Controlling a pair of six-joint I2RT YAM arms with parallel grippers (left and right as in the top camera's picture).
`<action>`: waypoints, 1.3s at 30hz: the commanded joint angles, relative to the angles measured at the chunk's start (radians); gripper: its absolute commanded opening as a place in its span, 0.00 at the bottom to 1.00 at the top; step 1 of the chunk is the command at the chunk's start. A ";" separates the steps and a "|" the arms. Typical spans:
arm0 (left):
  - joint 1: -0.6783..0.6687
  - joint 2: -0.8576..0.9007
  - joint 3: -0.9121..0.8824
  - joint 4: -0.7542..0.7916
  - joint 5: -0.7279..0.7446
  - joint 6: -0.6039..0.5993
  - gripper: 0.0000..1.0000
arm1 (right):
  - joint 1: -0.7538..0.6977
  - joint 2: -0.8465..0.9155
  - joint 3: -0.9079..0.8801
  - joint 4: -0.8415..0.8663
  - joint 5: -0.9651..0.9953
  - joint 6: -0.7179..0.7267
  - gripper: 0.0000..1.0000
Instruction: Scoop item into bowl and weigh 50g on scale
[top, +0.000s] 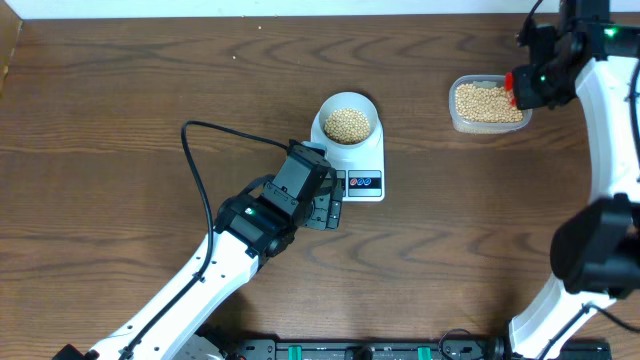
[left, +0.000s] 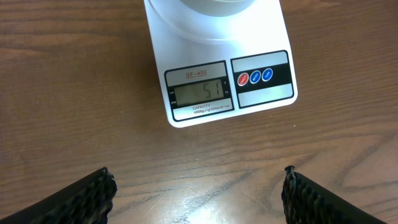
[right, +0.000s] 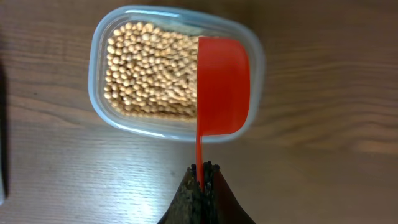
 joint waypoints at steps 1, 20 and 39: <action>0.003 0.000 0.000 0.001 -0.009 0.006 0.88 | 0.029 -0.080 0.009 -0.016 0.095 -0.024 0.01; 0.003 0.000 0.000 0.001 -0.009 0.006 0.88 | 0.021 -0.096 0.009 -0.014 -0.120 -0.035 0.01; 0.003 0.000 0.000 0.002 -0.009 0.006 0.88 | 0.007 -0.097 0.009 -0.018 -0.460 0.111 0.01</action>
